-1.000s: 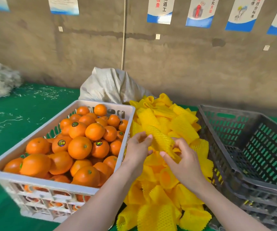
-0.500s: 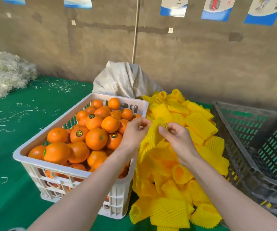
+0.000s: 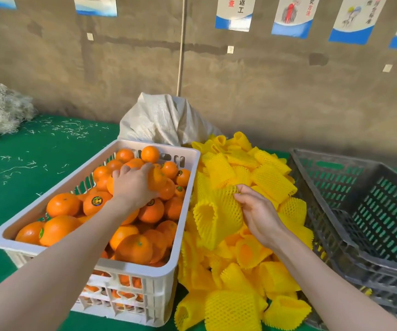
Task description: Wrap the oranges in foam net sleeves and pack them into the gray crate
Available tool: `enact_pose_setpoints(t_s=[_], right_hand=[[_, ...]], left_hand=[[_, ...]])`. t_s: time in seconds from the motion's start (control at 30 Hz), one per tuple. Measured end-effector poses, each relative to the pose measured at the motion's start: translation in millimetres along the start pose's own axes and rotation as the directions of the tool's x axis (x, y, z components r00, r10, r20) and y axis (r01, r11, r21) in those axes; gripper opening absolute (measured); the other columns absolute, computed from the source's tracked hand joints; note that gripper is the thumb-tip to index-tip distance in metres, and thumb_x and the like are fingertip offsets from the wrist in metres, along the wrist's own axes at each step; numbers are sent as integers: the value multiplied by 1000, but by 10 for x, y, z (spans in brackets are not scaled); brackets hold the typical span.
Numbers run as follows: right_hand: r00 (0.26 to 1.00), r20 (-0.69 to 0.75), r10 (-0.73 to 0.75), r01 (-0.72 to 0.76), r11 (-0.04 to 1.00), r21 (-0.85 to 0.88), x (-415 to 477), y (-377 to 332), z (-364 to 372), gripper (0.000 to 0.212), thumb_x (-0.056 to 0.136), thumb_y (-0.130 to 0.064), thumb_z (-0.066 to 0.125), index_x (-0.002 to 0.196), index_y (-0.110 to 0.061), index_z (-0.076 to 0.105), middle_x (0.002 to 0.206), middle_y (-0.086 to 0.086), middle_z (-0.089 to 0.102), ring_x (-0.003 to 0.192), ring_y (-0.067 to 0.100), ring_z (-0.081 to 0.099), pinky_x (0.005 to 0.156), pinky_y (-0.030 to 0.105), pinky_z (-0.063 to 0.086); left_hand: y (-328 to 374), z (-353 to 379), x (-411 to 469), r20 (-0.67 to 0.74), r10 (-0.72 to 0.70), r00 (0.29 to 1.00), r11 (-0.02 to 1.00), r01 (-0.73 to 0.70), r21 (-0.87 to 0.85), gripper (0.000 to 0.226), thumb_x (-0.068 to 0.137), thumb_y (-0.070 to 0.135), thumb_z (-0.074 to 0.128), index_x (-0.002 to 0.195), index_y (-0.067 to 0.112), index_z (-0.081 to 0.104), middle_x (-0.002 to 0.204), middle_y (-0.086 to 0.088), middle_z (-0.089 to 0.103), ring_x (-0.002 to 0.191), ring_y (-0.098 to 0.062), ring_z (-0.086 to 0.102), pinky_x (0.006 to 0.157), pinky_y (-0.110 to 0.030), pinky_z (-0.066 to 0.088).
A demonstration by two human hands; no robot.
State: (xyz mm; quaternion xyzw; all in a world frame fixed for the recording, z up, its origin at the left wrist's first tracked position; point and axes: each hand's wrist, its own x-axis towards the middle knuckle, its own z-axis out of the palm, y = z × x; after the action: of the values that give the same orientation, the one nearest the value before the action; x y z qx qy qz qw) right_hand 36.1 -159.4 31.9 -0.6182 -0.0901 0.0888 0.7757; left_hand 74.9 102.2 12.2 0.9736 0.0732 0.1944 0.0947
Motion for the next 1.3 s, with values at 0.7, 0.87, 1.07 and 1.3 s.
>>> enact_pose_setpoints(t_s=[0.7,0.87,1.07,1.3], right_hand=[[985,14,-174,164,951,263,-412,-335,-120,31,95,-8,37,75,-19,58,59,-8,59,56,4,58,54,18,48],[966,-6,-259,252,938,238,-434,-254,-142,28,92,-15,44,83,-17,70,78,-9,71,82,0,66,67,19,54],[917,-1,-399,398,915,72,-419,-143,-105,18,87,-25,49,100,-18,58,89,-7,69,84,8,63,73,23,53],[857,-160,-489,487,872,-57,-486,-214,-242,8,83,-20,56,76,-16,58,72,4,50,72,23,42,66,36,37]], left_hand=[[1429,-405,-834,354,519,778,-361,575,-734,86,50,-6,53,130,25,53,112,-9,67,96,-30,61,82,-39,49],[1496,-296,-947,292,480,827,-301,468,-831,67,73,8,64,129,40,46,121,0,66,109,-24,60,86,-38,50],[1577,-244,-1036,36,279,960,59,20,-998,60,84,33,66,136,37,36,125,27,55,116,8,52,92,-20,49],[1497,-279,-990,297,277,914,-328,381,-864,45,66,12,55,110,16,57,81,-4,66,73,-18,65,63,-31,54]])
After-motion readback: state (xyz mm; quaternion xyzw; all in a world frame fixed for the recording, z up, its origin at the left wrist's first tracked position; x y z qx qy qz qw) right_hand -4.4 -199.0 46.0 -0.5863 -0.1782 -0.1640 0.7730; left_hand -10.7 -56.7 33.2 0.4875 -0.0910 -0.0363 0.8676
